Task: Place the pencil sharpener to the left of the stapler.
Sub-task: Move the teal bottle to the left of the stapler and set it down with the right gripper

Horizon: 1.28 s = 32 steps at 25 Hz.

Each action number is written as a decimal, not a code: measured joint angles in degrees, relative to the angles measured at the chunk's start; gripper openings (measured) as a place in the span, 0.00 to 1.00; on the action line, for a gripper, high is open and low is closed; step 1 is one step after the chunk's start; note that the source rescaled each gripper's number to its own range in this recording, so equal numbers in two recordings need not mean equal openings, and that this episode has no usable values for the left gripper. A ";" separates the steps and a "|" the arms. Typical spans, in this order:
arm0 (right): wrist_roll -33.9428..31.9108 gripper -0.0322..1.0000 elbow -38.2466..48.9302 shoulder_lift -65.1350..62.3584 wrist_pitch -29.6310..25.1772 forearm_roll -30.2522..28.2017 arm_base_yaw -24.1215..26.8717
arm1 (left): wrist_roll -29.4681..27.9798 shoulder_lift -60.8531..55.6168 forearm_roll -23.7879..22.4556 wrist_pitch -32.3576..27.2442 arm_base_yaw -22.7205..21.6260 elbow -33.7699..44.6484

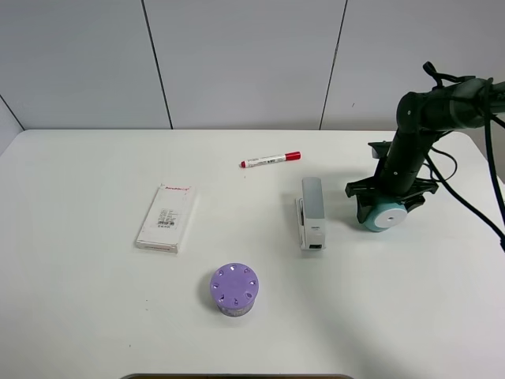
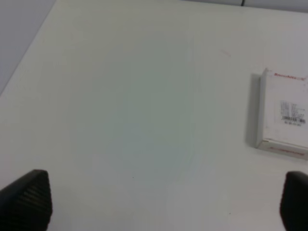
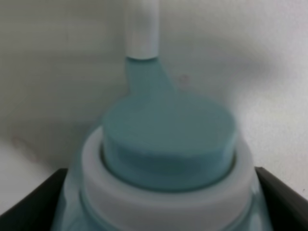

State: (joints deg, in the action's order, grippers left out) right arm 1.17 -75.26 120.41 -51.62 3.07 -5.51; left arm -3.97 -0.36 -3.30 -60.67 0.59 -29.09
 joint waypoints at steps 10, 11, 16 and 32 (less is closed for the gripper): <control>0.00 0.04 0.06 -7.23 -0.60 1.17 0.00 | 0.00 0.00 0.00 0.00 0.00 0.00; 0.00 0.04 0.06 -9.26 -0.60 1.17 0.00 | 0.00 0.00 0.00 0.00 0.00 0.00; 0.00 0.04 0.06 -14.37 -0.83 1.17 0.00 | 0.00 0.00 0.00 0.00 0.00 0.00; 0.00 0.03 -21.42 -16.86 -13.93 4.41 -8.23 | 0.00 0.00 0.00 0.00 0.00 0.00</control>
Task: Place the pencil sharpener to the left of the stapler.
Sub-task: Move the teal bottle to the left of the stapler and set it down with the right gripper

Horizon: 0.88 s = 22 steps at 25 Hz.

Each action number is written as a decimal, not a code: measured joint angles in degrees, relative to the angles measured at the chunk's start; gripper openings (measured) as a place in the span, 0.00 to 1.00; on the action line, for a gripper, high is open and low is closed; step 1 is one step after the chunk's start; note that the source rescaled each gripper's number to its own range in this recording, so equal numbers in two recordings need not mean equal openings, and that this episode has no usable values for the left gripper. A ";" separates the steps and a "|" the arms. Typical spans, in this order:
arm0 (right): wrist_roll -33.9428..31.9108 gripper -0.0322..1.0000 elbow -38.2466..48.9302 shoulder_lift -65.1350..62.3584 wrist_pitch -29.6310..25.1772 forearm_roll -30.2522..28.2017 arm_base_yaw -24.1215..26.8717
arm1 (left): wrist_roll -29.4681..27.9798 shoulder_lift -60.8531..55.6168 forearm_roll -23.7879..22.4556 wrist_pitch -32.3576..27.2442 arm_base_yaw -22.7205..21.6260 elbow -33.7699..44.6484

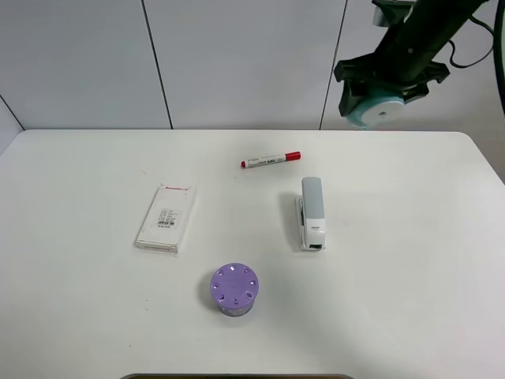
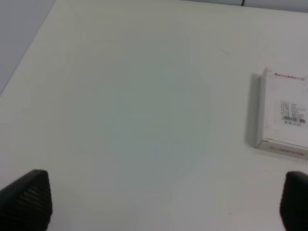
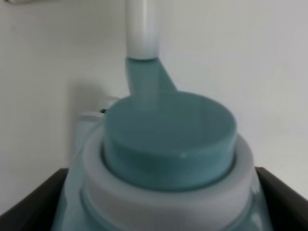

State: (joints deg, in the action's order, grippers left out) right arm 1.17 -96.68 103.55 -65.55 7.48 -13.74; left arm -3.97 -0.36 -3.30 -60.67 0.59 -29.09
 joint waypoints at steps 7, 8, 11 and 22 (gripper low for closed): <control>0.00 0.03 -2.46 2.40 0.63 0.22 -8.58 | 0.00 0.00 0.00 0.00 0.00 0.00; 0.00 0.03 -2.46 2.99 0.84 0.22 -9.67 | 0.00 0.00 0.00 0.00 0.00 0.00; 0.00 0.03 -2.46 5.11 2.16 0.22 -13.50 | 0.00 0.00 0.00 0.00 0.00 0.00; 0.00 0.03 -2.57 15.94 6.39 0.40 -23.47 | 0.00 0.00 0.00 0.00 0.00 0.00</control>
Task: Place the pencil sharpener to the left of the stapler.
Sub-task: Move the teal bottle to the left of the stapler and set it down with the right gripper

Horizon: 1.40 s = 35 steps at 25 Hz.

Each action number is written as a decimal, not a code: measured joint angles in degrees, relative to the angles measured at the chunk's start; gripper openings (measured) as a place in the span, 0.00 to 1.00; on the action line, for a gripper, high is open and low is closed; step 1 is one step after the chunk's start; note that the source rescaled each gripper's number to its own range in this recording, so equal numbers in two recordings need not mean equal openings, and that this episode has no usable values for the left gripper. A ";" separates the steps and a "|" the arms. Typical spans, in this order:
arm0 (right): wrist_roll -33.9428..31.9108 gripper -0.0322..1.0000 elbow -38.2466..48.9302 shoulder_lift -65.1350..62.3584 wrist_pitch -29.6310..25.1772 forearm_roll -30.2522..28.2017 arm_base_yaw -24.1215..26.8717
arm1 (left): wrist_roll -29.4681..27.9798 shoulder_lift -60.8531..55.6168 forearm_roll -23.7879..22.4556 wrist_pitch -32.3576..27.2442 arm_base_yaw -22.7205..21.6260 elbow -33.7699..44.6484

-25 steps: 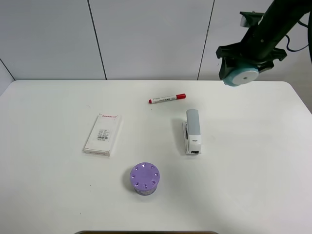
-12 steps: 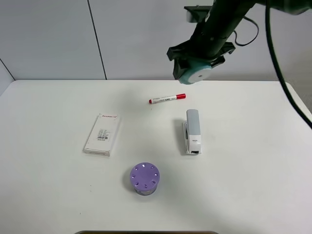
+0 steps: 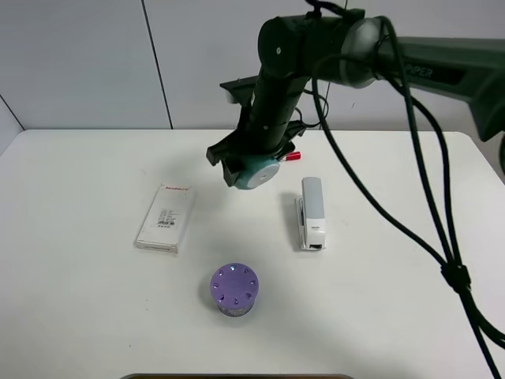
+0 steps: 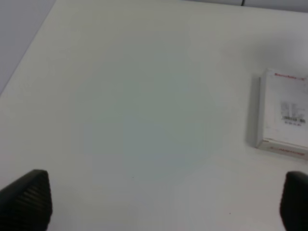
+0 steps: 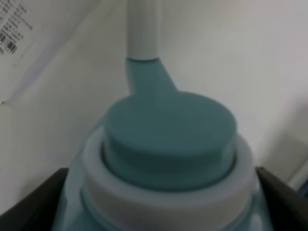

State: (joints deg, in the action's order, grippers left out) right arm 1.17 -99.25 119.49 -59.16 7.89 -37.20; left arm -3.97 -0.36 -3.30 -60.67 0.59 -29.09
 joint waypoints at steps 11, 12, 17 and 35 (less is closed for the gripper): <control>0.00 0.03 -0.47 6.37 1.55 0.30 -0.56 | 0.00 0.00 0.00 0.00 0.00 0.00; 0.00 0.03 -0.47 6.59 1.55 0.32 -0.56 | 0.00 0.00 0.00 0.00 0.00 0.00; 0.00 0.03 -0.51 8.37 1.55 0.37 -0.56 | 0.00 0.00 0.00 0.00 0.00 0.00; 0.00 0.03 -0.58 12.94 0.97 0.32 -0.56 | 0.00 0.00 0.00 0.00 0.00 0.00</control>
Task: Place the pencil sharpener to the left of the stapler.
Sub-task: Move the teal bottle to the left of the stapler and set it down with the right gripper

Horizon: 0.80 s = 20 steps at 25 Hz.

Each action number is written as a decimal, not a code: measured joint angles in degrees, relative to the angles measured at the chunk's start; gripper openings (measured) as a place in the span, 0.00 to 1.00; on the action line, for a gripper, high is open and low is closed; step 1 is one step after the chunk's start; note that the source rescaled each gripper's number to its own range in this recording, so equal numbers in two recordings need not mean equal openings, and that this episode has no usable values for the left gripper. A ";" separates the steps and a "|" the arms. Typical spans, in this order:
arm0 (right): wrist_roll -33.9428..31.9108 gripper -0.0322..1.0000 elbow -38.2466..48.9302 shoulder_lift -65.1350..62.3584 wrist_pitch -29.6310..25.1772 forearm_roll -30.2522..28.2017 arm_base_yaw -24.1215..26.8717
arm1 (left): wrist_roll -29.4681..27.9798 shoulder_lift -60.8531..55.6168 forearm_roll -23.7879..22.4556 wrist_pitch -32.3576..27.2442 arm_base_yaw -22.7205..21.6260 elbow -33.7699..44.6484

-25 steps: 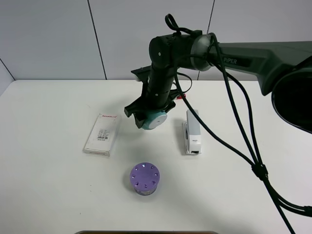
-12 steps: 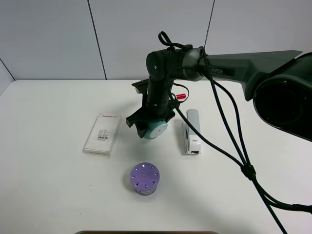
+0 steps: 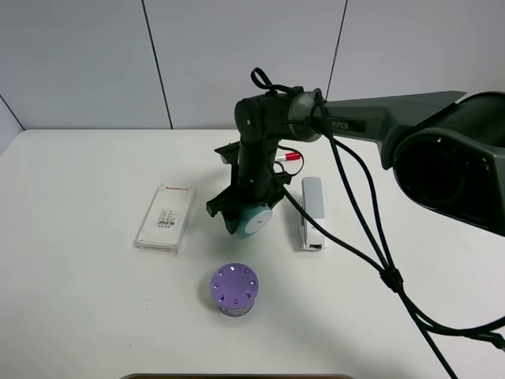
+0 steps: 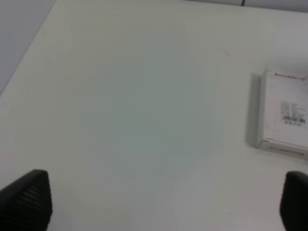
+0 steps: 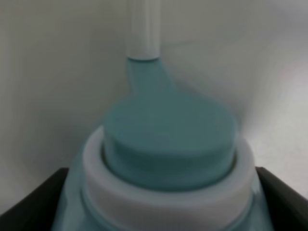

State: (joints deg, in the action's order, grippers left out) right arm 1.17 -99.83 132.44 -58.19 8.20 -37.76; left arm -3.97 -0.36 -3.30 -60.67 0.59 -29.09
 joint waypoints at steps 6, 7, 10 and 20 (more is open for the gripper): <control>0.00 0.03 -0.11 1.23 -0.23 0.07 0.00 | 0.00 0.00 0.00 0.00 0.00 0.00; 0.00 0.03 -0.11 1.23 -0.17 0.07 0.00 | 0.00 0.00 0.00 0.00 0.00 0.00; 0.00 0.03 -0.11 1.23 -0.08 0.07 0.00 | 0.00 0.00 0.00 0.00 0.00 0.00; 0.00 0.03 -0.11 1.23 0.06 0.07 0.00 | 0.00 0.00 0.00 0.00 0.00 0.00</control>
State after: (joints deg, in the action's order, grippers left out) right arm 1.17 -99.94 133.67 -58.14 8.27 -37.76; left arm -3.97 -0.36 -3.30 -60.67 0.59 -29.09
